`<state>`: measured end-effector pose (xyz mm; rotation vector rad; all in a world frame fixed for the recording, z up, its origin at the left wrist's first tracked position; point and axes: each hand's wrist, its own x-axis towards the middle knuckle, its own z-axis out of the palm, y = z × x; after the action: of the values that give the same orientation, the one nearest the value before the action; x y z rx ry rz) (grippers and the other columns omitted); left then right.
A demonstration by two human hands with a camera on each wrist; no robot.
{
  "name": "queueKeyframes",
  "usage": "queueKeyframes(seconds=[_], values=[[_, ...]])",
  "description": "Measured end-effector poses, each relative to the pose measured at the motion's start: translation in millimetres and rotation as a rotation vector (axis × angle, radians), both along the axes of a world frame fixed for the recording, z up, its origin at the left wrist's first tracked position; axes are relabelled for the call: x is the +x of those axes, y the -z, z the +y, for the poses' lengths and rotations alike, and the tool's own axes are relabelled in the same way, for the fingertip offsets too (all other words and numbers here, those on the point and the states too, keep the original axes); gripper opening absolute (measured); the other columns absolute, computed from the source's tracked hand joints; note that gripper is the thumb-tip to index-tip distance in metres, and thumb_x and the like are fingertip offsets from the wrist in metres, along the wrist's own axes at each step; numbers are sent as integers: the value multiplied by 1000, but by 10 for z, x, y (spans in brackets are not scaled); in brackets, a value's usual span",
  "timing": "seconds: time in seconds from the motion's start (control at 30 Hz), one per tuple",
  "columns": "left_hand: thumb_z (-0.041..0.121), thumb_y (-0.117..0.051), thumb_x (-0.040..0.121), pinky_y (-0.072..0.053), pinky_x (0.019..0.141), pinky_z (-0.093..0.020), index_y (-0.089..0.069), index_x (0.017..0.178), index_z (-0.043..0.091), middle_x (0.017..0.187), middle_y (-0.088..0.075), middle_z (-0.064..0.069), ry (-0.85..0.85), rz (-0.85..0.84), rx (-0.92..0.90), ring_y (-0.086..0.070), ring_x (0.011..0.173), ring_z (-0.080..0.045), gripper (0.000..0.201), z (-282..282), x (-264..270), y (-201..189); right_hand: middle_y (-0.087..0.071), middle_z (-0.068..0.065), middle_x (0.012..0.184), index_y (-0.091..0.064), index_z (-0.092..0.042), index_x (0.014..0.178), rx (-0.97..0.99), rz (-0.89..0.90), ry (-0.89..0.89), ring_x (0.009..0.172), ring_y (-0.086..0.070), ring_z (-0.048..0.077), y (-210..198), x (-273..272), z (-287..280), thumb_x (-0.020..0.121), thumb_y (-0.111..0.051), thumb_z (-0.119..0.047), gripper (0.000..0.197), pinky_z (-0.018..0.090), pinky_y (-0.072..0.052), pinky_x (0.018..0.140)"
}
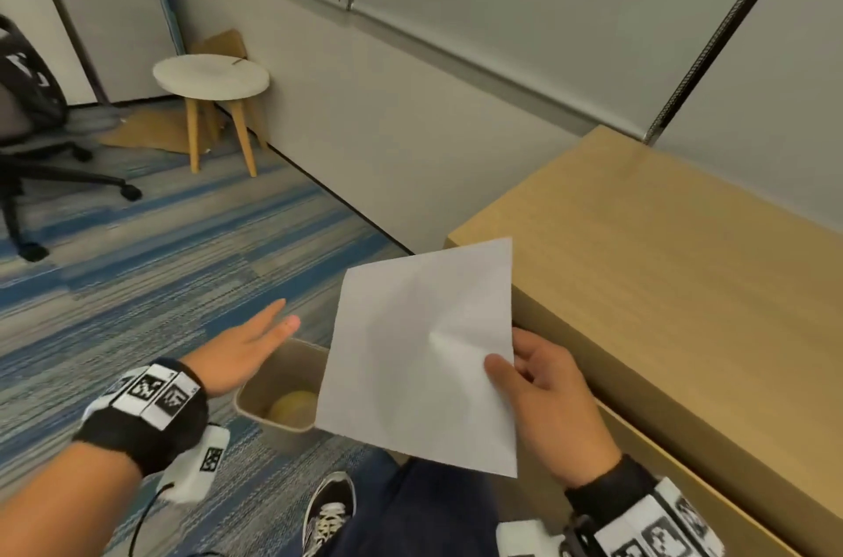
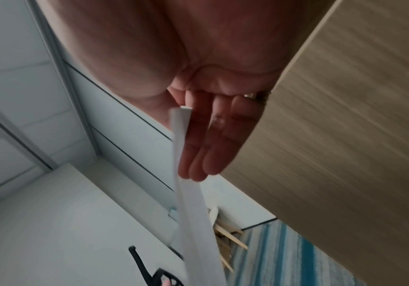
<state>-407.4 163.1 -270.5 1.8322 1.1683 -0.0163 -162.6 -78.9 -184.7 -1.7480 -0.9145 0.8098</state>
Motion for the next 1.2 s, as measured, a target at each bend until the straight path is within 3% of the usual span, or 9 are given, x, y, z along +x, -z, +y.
queueKeyframes(seconds=[0.13, 0.23, 0.3, 0.43, 0.53, 0.67, 0.83, 1.07, 1.2], values=[[69, -56, 85, -41, 109, -34, -8, 153, 45, 154, -40, 7, 57, -333, -205, -49, 133, -11, 86, -361, 363, -351, -78, 0, 114, -67, -17, 125, 62, 5, -12, 100, -76, 24, -348, 150, -311, 104, -49, -7, 30, 44, -60, 86], [38, -83, 73, -56, 89, -37, -5, 151, 48, 125, -69, -5, 74, -626, -305, -68, 112, -22, 110, -620, 650, -661, -78, 3, 114, -69, -16, 123, 135, -8, 49, 101, -76, 28, -602, 301, -613, 103, -50, -5, 29, 46, -59, 88], [19, -76, 76, -56, 86, -50, 1, 149, 55, 118, -72, -10, 102, -711, -212, -69, 107, -31, 112, -741, 818, -903, -78, 9, 113, -67, -15, 125, 185, 17, 128, 101, -76, 32, -764, 435, -859, 102, -51, -4, 29, 47, -58, 89], [6, -71, 87, -58, 80, -52, -40, 138, 48, 114, -73, -3, 252, -765, 42, -72, 98, -29, 72, -958, 1297, -1393, -79, 16, 97, -55, -23, 129, 182, -51, 379, 90, -77, 34, -995, 763, -1418, 100, -54, 1, 38, 51, -61, 80], [8, -70, 90, -60, 77, -41, -70, 103, 34, 106, -73, 6, 352, -721, 202, -73, 90, -19, 29, -1141, 1819, -1612, -78, 18, 86, -48, -31, 132, 69, -154, 539, 84, -76, 36, -988, 1075, -1834, 97, -57, 2, 49, 56, -60, 82], [22, -72, 88, -50, 85, -27, -72, 99, 35, 113, -66, 14, 571, -538, 408, -65, 98, -9, 17, -1355, 2615, -1682, -75, 24, 85, -51, -17, 116, -79, -156, 703, 70, -75, 33, -967, 1519, -2249, 92, -61, 4, 33, 44, -64, 64], [35, -71, 89, -42, 90, -22, -59, 131, 30, 132, -51, 6, 810, -123, 528, -54, 110, -14, 44, -1644, 3314, -1692, -68, 8, 64, -67, -9, 82, -376, -349, 722, 38, -60, 13, -985, 1917, -2534, 91, -54, 6, 22, 23, -50, 42], [50, -70, 85, -31, 113, -30, -46, 147, 27, 150, -37, 4, 936, 174, 641, -39, 137, -19, 70, -1778, 3660, -1778, -66, -8, 81, -79, -14, 85, -549, -515, 594, 65, -62, 9, -997, 2083, -2567, 90, -56, -4, 26, 16, -48, 56], [58, -72, 79, -31, 111, -29, -46, 146, 33, 148, -36, 5, 957, 184, 656, -39, 135, -17, 76, -1714, 3669, -1756, -77, 5, 73, -75, -12, 84, -597, -490, 560, 55, -69, 14, -1065, 2127, -2690, 89, -51, -2, 26, 22, -56, 53]])
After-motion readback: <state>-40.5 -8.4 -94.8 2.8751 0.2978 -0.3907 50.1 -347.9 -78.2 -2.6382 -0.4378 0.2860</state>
